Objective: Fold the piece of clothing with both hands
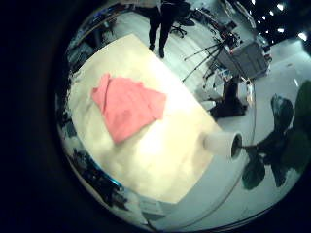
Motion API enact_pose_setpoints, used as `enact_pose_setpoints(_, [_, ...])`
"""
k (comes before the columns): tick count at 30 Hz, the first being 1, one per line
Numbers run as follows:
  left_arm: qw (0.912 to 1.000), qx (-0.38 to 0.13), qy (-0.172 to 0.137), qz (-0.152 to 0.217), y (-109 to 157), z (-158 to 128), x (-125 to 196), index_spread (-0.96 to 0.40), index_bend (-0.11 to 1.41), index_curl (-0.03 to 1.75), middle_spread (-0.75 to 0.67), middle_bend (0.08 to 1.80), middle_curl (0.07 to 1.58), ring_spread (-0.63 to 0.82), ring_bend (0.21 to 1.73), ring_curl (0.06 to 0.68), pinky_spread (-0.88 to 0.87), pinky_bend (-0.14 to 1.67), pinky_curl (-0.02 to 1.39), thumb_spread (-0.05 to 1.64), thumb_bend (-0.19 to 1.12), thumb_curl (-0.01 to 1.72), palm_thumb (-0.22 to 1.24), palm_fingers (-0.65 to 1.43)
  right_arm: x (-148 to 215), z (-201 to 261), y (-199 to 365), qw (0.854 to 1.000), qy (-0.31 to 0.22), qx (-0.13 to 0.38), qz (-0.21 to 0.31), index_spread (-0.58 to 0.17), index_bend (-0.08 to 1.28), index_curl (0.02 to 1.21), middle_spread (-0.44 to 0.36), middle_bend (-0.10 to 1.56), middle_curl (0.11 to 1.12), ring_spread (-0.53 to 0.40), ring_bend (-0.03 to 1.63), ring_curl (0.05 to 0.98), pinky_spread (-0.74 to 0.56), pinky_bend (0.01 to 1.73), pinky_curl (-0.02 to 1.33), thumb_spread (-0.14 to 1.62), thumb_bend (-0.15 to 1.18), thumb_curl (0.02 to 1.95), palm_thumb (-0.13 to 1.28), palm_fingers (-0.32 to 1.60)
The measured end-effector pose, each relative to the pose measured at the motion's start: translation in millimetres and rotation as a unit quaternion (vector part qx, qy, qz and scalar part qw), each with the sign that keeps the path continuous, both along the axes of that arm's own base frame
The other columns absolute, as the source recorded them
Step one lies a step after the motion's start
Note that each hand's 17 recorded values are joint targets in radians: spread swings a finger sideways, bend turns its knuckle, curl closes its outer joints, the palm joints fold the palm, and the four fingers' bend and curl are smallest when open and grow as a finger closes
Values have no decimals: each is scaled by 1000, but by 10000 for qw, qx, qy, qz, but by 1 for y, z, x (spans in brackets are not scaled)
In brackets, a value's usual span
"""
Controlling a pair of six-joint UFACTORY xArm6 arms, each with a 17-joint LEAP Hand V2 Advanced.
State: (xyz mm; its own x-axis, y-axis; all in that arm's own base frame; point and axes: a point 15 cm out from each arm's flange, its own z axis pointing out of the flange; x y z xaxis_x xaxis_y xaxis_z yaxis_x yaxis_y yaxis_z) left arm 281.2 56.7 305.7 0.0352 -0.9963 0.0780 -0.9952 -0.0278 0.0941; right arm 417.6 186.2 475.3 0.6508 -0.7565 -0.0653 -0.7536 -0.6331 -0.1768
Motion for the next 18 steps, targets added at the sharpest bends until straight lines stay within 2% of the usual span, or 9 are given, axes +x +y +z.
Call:
enact_pose_setpoints(1, [9999,-40,48,-79,-12,1,-1,157,150,259,207,255,362,458,587,211,448,417,303,1182,-20,350,563,76,-10,-3,-18,9996,220,-105,-157,-291,214,382,54,505,407,192,419,239,417,348,416,1294,-19,348,573,36])
enact_pose_setpoints(2, [9998,-48,84,-169,-24,6,-2,157,150,259,206,255,362,458,587,211,448,417,303,1179,-18,352,565,75,-21,-6,-32,9985,421,-190,-289,-291,235,387,70,357,365,196,427,242,414,368,417,1300,-26,338,546,-22])
enact_pose_setpoints(4, [9996,-1,189,-232,-39,15,-5,157,150,259,207,256,363,458,588,212,448,417,304,1176,-18,353,565,75,-46,-16,-54,9939,870,-364,-568,-289,200,373,82,303,345,212,377,225,403,347,400,1305,-34,313,487,-56])
enact_pose_setpoints(9, [9984,32,365,-433,-65,25,-13,157,151,261,214,256,361,459,584,209,449,414,303,1172,-20,353,554,72,-85,-43,-94,9822,1378,-627,-1113,-287,169,347,102,227,323,239,300,207,387,294,369,1310,-23,273,421,-40])
enact_pose_setpoints(14, [9984,-41,221,-517,-74,33,-8,157,150,262,216,259,360,460,583,208,449,412,303,1160,-18,356,553,74,-131,-90,-120,9562,1980,-859,-1978,-283,158,323,108,192,317,250,265,205,380,269,353,1318,-16,249,397,-26])
enact_pose_setpoints(18, [9984,-16,237,-522,-73,31,-9,157,151,264,216,258,359,460,582,207,449,411,303,1156,-18,358,557,75,-154,-111,-128,9464,2222,-946,-2145,-282,160,310,110,185,312,254,244,206,370,256,346,1314,-15,237,383,-29])
